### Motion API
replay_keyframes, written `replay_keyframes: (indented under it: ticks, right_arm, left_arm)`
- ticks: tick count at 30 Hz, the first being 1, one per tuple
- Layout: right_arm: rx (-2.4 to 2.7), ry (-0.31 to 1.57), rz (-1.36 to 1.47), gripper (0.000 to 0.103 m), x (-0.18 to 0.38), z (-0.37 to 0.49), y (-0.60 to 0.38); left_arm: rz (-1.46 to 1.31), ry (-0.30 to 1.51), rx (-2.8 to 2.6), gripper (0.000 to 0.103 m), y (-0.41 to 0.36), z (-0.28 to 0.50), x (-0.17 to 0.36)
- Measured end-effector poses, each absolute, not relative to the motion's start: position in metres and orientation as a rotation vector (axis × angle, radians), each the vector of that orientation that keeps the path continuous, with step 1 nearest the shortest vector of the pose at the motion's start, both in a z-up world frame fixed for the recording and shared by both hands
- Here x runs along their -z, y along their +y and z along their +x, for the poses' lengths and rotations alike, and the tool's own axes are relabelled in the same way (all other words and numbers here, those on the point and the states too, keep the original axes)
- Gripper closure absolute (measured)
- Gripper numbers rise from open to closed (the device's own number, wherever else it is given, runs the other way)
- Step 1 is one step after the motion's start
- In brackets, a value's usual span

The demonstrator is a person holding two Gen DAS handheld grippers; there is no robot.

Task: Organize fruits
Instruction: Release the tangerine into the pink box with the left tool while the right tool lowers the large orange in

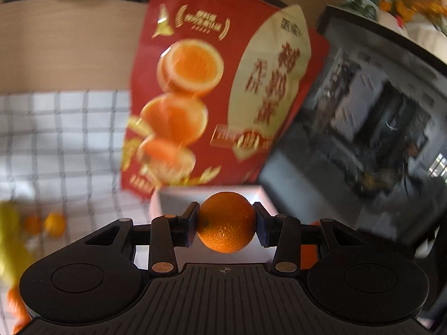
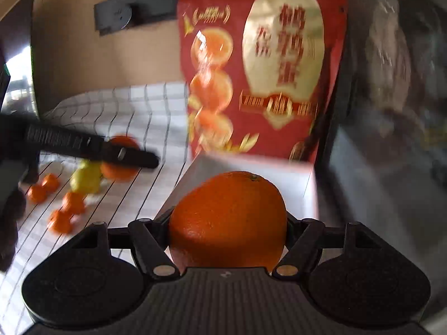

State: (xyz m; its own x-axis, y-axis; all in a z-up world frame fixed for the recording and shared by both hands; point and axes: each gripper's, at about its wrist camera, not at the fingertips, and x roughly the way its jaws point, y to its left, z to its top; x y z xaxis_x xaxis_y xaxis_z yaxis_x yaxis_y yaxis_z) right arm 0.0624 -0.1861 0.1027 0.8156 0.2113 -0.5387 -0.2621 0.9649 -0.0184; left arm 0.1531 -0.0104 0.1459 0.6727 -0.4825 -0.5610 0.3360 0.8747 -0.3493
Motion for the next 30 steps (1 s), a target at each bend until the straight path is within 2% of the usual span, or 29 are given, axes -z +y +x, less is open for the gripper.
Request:
replay_keyframes:
  ticks: [5, 8, 10, 15, 18, 21, 26, 30]
  right_arm:
    - [-0.264, 0.644, -0.061, 0.030, -0.091, 0.117, -0.193]
    - [-0.238, 0.722, -0.042, 0.029, -0.073, 0.140, -0.193]
    - [-0.232, 0.688, -0.039, 0.029, -0.070, 0.141, -0.195]
    - [-0.264, 0.650, -0.025, 0.027, -0.075, 0.125, -0.189]
    - [-0.286, 0.606, -0.061, 0.022, -0.072, 0.095, -0.177]
    - [-0.273, 0.581, -0.141, 0.022, -0.062, 0.067, -0.156]
    - [-0.312, 0.645, -0.134, 0.022, -0.049, 0.043, -0.121]
    - [-0.333, 0.668, -0.120, 0.021, -0.043, 0.031, -0.092]
  left_arm:
    - [-0.233, 0.825, 0.461, 0.055, -0.039, 0.207, -0.130]
    - [-0.223, 0.761, 0.426, 0.055, -0.038, 0.202, -0.126]
    - [-0.259, 0.704, 0.421, 0.055, -0.029, 0.194, -0.124]
    - [-0.286, 0.671, 0.325, 0.055, 0.019, 0.150, -0.114]
    - [-0.259, 0.671, 0.226, 0.055, 0.055, 0.110, -0.095]
    - [-0.286, 0.711, 0.087, 0.055, 0.096, 0.072, -0.069]
    - [-0.353, 0.754, -0.146, 0.055, 0.169, 0.019, -0.045]
    - [-0.331, 0.735, -0.233, 0.055, 0.216, 0.000, -0.045]
